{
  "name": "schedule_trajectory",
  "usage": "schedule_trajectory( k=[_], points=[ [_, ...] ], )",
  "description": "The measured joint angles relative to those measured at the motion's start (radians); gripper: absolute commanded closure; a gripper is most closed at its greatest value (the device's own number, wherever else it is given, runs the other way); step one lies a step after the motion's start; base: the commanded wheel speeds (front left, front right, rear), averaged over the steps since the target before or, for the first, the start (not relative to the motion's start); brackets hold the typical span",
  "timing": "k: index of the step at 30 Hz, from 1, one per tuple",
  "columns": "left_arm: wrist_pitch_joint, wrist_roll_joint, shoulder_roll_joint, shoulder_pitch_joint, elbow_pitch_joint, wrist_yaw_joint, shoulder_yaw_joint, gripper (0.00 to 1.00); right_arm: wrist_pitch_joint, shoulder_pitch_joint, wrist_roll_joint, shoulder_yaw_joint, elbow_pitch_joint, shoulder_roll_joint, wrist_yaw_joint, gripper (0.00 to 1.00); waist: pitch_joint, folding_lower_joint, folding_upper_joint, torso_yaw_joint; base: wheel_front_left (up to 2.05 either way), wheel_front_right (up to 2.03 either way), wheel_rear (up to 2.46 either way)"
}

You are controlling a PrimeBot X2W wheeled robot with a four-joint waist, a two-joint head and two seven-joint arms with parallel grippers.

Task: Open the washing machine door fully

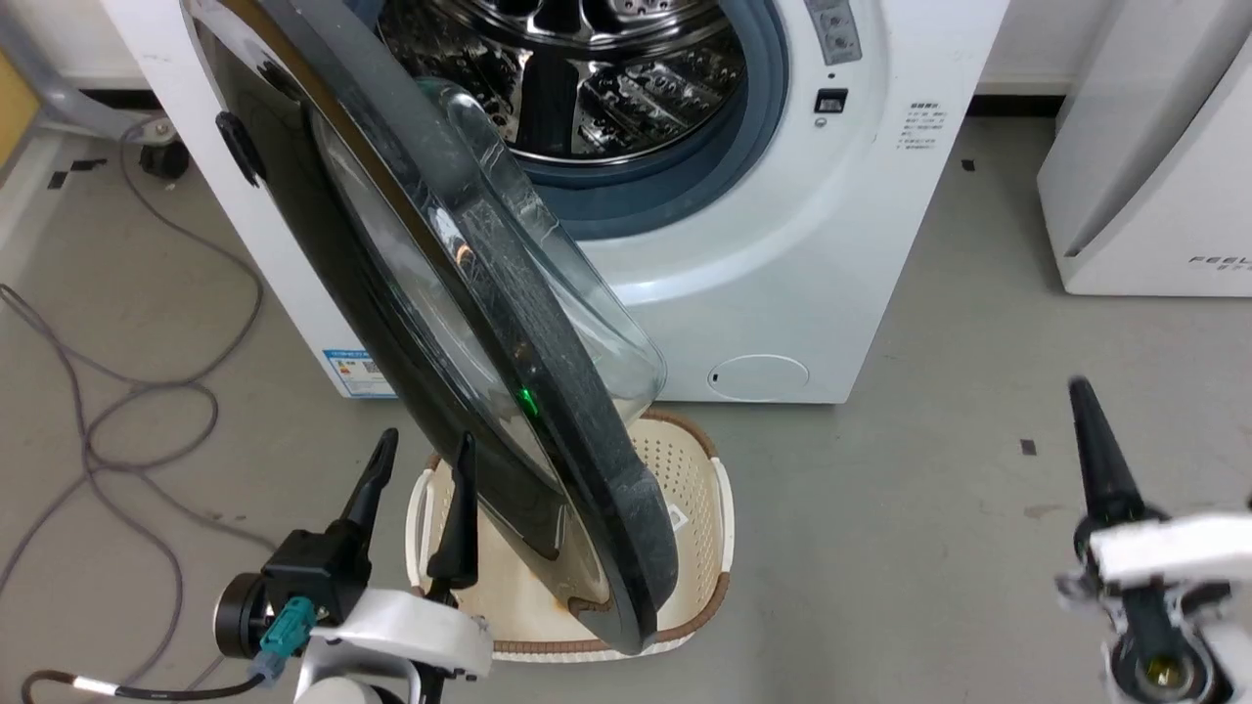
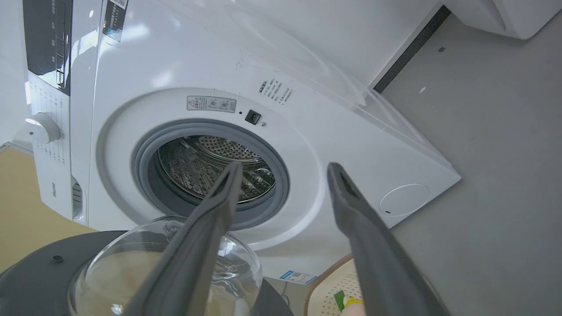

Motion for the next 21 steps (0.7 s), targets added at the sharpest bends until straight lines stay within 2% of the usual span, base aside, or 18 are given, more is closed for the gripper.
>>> schedule_trajectory(
  k=[4,6,9,14,17,21],
  points=[
    [0.000,0.000,0.000,0.007,0.005,0.001,-0.002,0.00,0.000,0.082,-0.417,-0.221,-0.022,0.120,0.000,0.00,-0.014,0.0000,0.0000,-0.005,0.00,0.00,0.00],
    [0.000,0.000,0.000,0.008,0.008,0.001,-0.002,0.00,0.000,0.121,-0.608,-0.330,-0.079,0.195,0.000,0.00,-0.018,0.0000,0.0000,-0.005,0.00,0.00,0.00],
    [0.000,0.000,0.000,0.009,0.010,0.001,-0.003,0.00,0.000,0.165,-0.879,-0.426,-0.195,0.281,0.000,0.00,-0.020,0.0000,0.0000,-0.006,0.00,0.00,0.00],
    [0.000,0.000,0.000,0.009,0.012,0.001,-0.006,0.00,0.000,0.225,-1.205,-0.440,-0.347,0.298,0.000,0.00,-0.021,0.0000,0.0000,-0.005,0.00,0.00,0.00],
    [0.000,0.001,0.000,0.010,0.013,0.001,-0.006,0.00,0.000,0.270,-1.308,-0.405,-0.384,0.299,0.000,0.00,-0.021,0.0000,0.0000,-0.005,0.00,0.00,0.00],
    [0.000,0.001,0.000,0.010,0.015,0.001,-0.004,0.00,0.021,0.309,-1.387,-0.344,-0.409,0.301,0.000,0.00,-0.018,0.0000,0.0001,-0.006,0.00,0.00,0.00]
  ],
)
